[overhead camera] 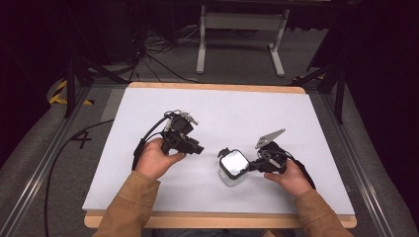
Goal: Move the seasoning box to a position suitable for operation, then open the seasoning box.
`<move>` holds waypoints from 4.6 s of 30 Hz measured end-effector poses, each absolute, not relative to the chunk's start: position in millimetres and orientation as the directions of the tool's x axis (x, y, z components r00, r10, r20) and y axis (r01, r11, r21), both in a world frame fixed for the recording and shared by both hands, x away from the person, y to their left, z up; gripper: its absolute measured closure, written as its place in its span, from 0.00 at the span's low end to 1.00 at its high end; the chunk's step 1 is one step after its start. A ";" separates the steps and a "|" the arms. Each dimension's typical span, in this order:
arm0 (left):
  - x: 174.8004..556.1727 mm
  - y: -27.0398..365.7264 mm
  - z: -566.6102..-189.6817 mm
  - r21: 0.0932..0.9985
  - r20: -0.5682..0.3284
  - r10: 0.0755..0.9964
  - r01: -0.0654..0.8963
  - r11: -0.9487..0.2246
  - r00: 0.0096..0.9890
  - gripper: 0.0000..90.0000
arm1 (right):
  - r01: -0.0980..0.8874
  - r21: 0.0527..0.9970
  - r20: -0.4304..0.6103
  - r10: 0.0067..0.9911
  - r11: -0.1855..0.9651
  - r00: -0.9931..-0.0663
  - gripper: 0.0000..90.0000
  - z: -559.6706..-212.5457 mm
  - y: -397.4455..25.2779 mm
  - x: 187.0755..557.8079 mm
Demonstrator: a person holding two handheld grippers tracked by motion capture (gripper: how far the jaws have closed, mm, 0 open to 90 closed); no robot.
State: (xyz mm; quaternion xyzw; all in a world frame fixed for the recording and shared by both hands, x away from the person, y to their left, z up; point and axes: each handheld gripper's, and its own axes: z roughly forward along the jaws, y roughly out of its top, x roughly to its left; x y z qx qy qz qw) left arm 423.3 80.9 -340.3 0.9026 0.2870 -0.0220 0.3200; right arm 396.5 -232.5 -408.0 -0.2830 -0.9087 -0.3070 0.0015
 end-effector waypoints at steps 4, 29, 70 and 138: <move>425.4 77.2 -339.6 0.559 -0.230 0.495 0.530 -0.638 0.838 0.72 | 0.513 0.543 0.177 0.506 0.665 -0.844 1.00 -409.6 -230.0 392.0; 426.2 72.0 -333.1 0.607 -0.221 0.477 0.503 -0.615 0.850 0.72 | 0.498 0.561 0.163 0.501 0.662 -0.850 1.00 -400.9 -234.8 381.8; 430.6 7.0 -349.7 0.668 -0.195 0.331 0.373 -0.644 0.923 0.96 | 0.539 0.667 0.157 0.610 0.515 -0.777 0.99 -383.5 -284.7 370.7; 431.8 11.6 -352.6 0.645 -0.222 0.362 0.415 -0.642 0.905 1.00 | 0.458 0.693 0.169 0.492 0.556 -0.854 0.99 -375.5 -254.9 357.2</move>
